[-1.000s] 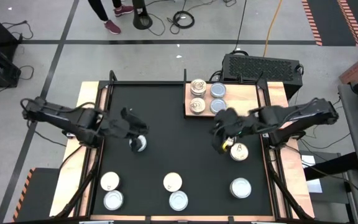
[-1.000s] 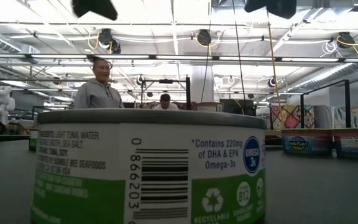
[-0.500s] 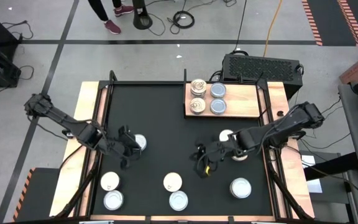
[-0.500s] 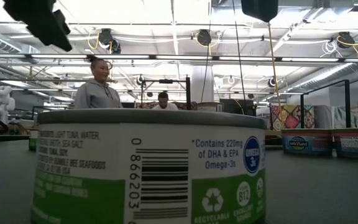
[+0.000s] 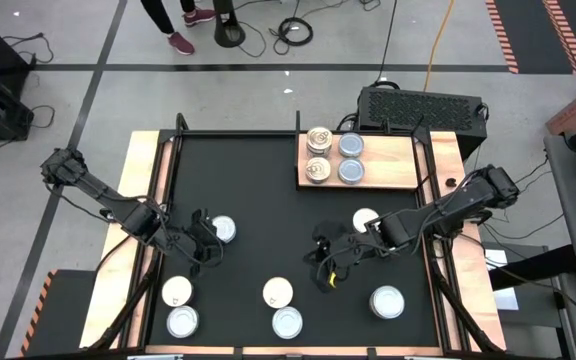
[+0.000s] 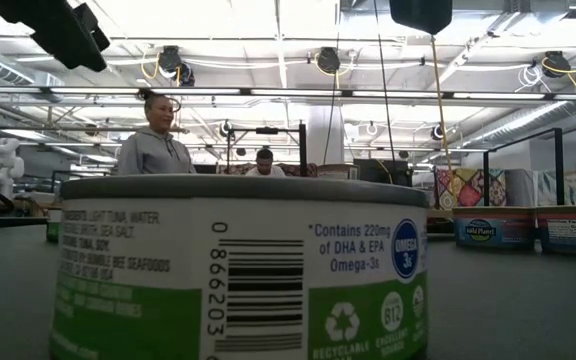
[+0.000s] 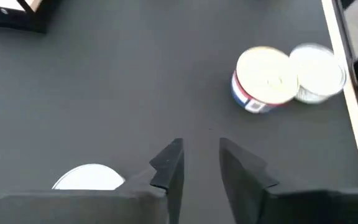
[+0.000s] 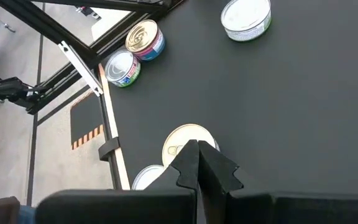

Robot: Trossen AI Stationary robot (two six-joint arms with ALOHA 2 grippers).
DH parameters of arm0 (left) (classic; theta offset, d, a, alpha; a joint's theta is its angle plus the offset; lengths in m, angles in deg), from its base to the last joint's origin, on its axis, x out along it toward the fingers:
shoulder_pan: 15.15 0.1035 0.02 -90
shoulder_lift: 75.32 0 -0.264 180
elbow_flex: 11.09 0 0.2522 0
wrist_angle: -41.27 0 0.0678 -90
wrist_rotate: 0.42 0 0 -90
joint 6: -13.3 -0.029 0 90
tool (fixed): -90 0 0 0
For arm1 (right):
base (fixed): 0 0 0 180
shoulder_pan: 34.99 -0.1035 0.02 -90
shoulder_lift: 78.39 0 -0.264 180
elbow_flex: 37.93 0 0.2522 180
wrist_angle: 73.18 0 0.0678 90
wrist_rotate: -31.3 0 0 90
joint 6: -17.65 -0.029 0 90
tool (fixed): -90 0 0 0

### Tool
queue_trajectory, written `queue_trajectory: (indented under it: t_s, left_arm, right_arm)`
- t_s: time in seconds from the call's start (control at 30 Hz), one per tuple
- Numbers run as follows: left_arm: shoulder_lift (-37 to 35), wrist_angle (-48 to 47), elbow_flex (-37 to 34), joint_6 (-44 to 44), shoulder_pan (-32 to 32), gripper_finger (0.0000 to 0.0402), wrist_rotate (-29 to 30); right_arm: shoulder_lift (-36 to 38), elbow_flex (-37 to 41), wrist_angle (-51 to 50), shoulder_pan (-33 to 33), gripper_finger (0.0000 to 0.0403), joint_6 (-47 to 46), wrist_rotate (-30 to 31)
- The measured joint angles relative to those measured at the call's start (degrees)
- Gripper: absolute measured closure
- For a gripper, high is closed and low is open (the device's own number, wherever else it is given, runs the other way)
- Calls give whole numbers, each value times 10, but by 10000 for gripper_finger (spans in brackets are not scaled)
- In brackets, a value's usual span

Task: Stack canned seafood by type on shelf
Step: Stack the blue pink tuna can on top of the other blue pink tuna can on the shelf

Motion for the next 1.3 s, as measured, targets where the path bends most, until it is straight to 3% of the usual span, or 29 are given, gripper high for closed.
queue_trajectory:
  t_s: [0.2, 0.33, 0.43, 0.6, 0.8, 0.97, 1.3]
  left_arm:
    - [15, -32, 0, -32, 0, 225, -2]
    - [36, -34, 0, -31, 0, 215, -10]
    - [52, -31, 0, -12, 0, 215, -79]
    - [70, -69, 0, 62, -1, 214, -225]
    - [70, -116, 0, 101, -3, 214, -337]
    - [70, -162, 0, 52, -4, 214, -368]
    - [125, -167, -10, 44, -4, 214, -403]
  right_arm:
    - [0, 0, -1, 9, 403, 30, 24]
    - [0, 0, -6, 11, 403, 67, 24]
    - [0, 0, -23, 11, 403, 94, 18]
    - [0, 0, -32, 23, 403, 167, -44]
    - [0, 0, -33, 54, 403, 259, -87]
    - [0, 0, -55, 91, 403, 345, -140]
    - [17, 0, -156, 145, 403, 472, -159]
